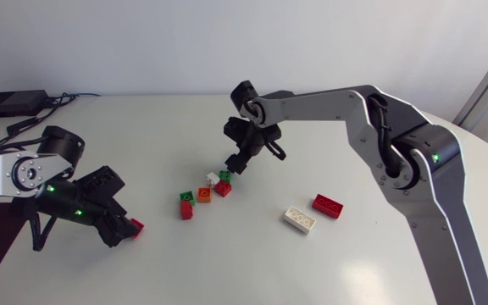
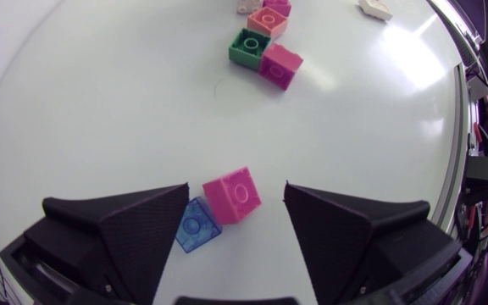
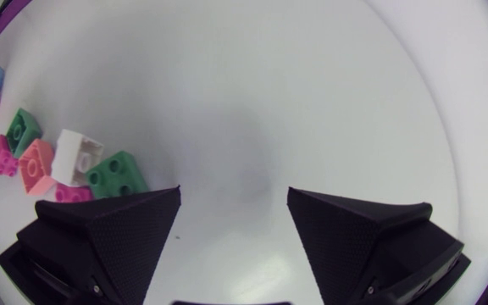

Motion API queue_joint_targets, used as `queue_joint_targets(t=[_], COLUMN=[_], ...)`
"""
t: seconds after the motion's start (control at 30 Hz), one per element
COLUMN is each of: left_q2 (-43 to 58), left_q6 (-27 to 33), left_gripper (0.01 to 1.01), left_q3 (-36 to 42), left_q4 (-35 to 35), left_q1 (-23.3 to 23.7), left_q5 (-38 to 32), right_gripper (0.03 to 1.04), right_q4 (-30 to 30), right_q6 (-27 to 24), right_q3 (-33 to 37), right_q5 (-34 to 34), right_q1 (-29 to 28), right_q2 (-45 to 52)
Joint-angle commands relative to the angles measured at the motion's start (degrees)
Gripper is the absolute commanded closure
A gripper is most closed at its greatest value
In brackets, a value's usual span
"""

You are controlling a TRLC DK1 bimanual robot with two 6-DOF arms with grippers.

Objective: Sort duplo bricks by size, large to the right and small to the left

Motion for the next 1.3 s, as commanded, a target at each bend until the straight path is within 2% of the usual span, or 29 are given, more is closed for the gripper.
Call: queue_joint_targets(t=[0.0,0.2,0.37,0.5,0.63,0.77,0.87,1.0,1.03,1.13,1.27], left_q2=[-1.9,-1.4,0.2,1.8,4.4,6.6,7.2,10.2,11.6,15.8,21.1], left_q6=[-0.8,-0.7,-0.4,-0.9,-3.1,-6.5,-8.7,-10.9,-10.9,-11.0,-11.0], left_gripper=[0.041,0.041,0.041,0.041,0.041,0.041,0.041,0.061,0.079,0.256,0.672], left_q3=[1.2,2.9,3.7,4.0,5.5,8.8,11.1,12.9,13.4,14.8,16.6], left_q4=[-0.8,-1.2,-1.1,-0.7,0.5,1.6,2.5,6.1,6.9,8.8,9.9], left_q1=[0.1,2.8,5.1,5.0,1.7,-4.3,-9.4,-15.6,-17.0,-20.2,-21.6], left_q5=[0.9,1.0,1.0,1.3,4.2,7.7,9.7,10.2,10.3,11.2,11.8], right_gripper=[0.18,0.21,0.21,0.21,0.21,0.22,0.39,0.85,0.92,0.92,0.92], right_q4=[-1.7,-2.0,-4.5,-6.3,-6.2,-4.2,-2.6,0.6,1.6,2.4,3.4], right_q6=[0.2,0.6,1.6,2.3,2.4,2.4,2.1,2.1,1.9,1.9,2.1], right_q3=[0.6,-3.7,-2.2,-0.3,-1.5,-7.3,-12.4,-17.5,-18.6,-19.9,-21.2], right_q5=[-1.8,-4.8,-7.7,-10.6,-10.7,-10.8,-10.7,-6.2,-4.9,-3.7,-3.3], right_q1=[2.1,6.5,10.1,13.4,14.3,10.2,6.1,1.7,1.0,-0.9,-2.0], right_q2=[0.8,-3.1,-3.3,-3.2,-5.8,-12.9,-17.5,-18.9,-18.8,-17.5,-16.7])
